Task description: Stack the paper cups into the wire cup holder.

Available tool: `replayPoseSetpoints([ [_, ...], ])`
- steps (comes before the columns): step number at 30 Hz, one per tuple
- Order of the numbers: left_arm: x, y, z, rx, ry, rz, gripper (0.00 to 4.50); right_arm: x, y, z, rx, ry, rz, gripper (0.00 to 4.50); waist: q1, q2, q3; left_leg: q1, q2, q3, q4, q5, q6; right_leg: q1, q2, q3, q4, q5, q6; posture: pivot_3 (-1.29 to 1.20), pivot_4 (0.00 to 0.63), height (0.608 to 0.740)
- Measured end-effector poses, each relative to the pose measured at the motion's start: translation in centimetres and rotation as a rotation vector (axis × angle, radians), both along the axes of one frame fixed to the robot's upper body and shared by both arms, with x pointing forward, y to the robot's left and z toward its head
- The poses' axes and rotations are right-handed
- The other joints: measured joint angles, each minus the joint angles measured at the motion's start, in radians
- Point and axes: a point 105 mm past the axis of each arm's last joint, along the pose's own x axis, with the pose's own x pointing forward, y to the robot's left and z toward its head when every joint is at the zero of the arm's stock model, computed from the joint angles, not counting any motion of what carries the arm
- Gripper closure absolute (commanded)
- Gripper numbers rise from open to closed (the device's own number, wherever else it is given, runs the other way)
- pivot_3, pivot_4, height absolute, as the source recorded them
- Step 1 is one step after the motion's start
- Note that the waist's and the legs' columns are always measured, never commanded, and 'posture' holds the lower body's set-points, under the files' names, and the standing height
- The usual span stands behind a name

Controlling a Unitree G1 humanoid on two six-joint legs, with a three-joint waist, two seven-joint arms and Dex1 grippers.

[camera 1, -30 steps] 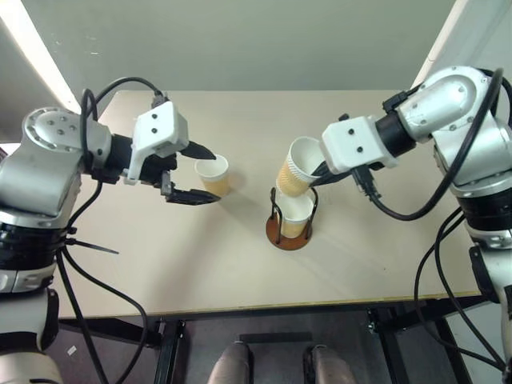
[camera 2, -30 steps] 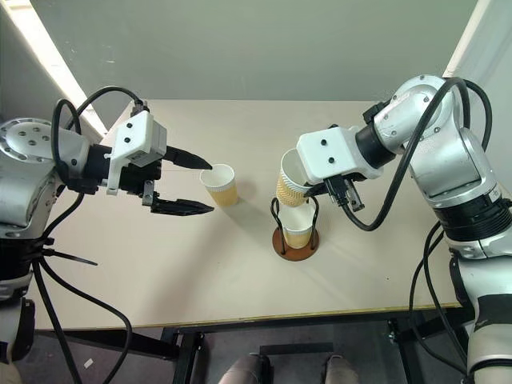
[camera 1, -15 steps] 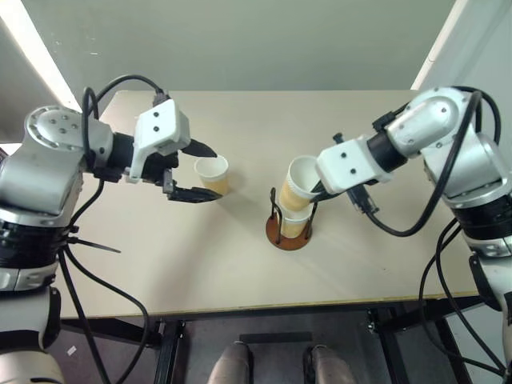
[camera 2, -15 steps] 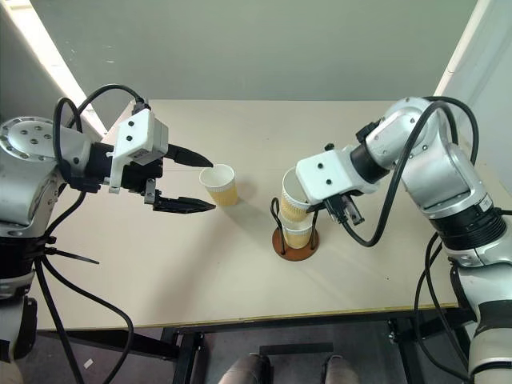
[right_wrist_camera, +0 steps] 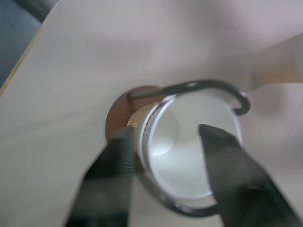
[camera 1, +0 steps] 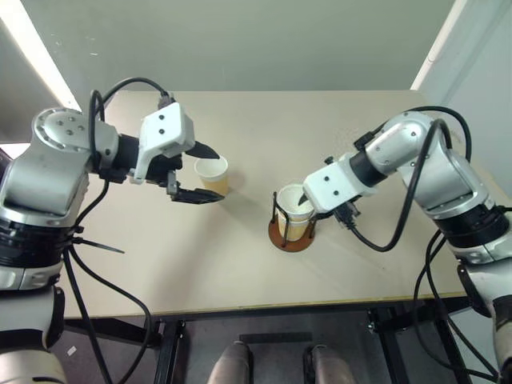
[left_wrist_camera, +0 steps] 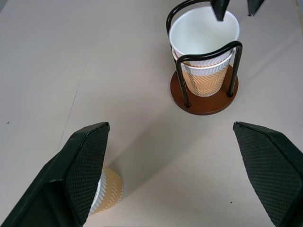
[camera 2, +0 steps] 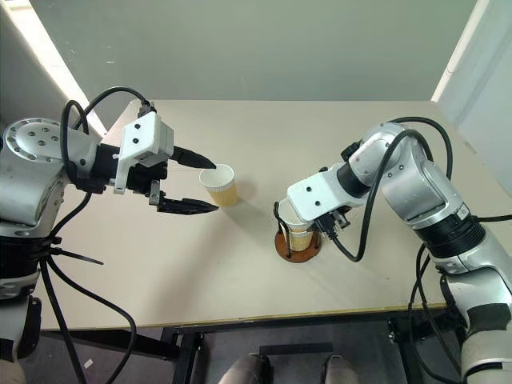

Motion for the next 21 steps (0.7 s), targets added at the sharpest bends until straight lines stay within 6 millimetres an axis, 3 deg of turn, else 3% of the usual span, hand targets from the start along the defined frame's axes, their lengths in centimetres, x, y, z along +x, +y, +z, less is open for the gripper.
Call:
replayPoseSetpoints([
  [1, 0.0, 0.0, 0.0, 0.0, 0.0, 0.001, 0.0, 0.1, 0.3, 0.3, 0.019, 0.009, -0.009, 1.13, 0.0, 0.0, 0.0, 0.0, 0.0, 0.0, 0.0, 0.0, 0.0, 0.0, 0.0, 0.0, 0.0, 0.0, 0.0, 0.0, 0.15, 0.74],
  [4, 0.1, 0.0, 0.1, 0.006, -0.013, 0.002, 0.0, 0.4, 1.3, 2.0, 0.118, 0.026, -0.038, 1.13, -0.001, 0.0, 0.0, 0.0, 0.0, 0.0, 0.0, 0.0, 0.0, 0.0, 0.0, 0.0, 0.0, 0.0, 0.0, 0.0, 0.15, 0.74],
  [9, 1.4, 1.6, -0.6, 0.12, -0.084, 0.089, 0.0, 0.7, 2.2, 7.6, 0.445, 0.075, -0.118, 1.13, -0.001, 0.0, 0.0, 0.0, 0.0, 0.0, 0.0, 0.002, -0.003, 0.0, 0.0, 0.0, -0.001, -0.001, -0.001, 0.0, 0.15, 0.74],
  [12, 2.1, 2.2, -1.3, 0.195, -0.109, 0.114, 0.0, -1.2, 3.5, 11.6, 0.672, 0.222, -0.079, 1.13, -0.002, 0.0, 0.0, -0.003, 0.0, 0.0, -0.003, 0.003, -0.006, -0.005, 0.001, 0.0, 0.0, -0.001, -0.002, 0.0, 0.15, 0.74],
  [14, 2.5, 2.4, -1.9, 0.24, -0.121, 0.119, 0.0, -2.5, 3.7, 13.4, 0.717, 0.262, -0.052, 1.13, 0.0, 0.0, 0.0, -0.004, -0.001, 0.0, -0.004, 0.006, -0.01, -0.006, 0.001, 0.0, 0.0, -0.003, -0.005, 0.0, 0.15, 0.74],
  [18, 4.1, 3.0, -3.3, 0.284, -0.123, 0.166, 0.0, -2.3, 2.6, 14.9, 0.743, 0.25, -0.107, 1.13, 0.003, 0.0, 0.0, -0.005, -0.001, -0.001, -0.005, 0.005, -0.009, -0.006, 0.001, 0.0, -0.001, -0.004, -0.007, 0.0, 0.15, 0.74],
  [21, 5.0, 2.5, -3.4, 0.309, -0.151, 0.155, 0.0, -0.9, 1.8, 14.4, 0.733, 0.257, -0.177, 1.13, 0.002, 0.0, 0.0, -0.005, -0.001, -0.001, -0.005, 0.005, -0.009, -0.007, 0.0, 0.0, 0.0, -0.004, -0.006, 0.0, 0.15, 0.74],
])
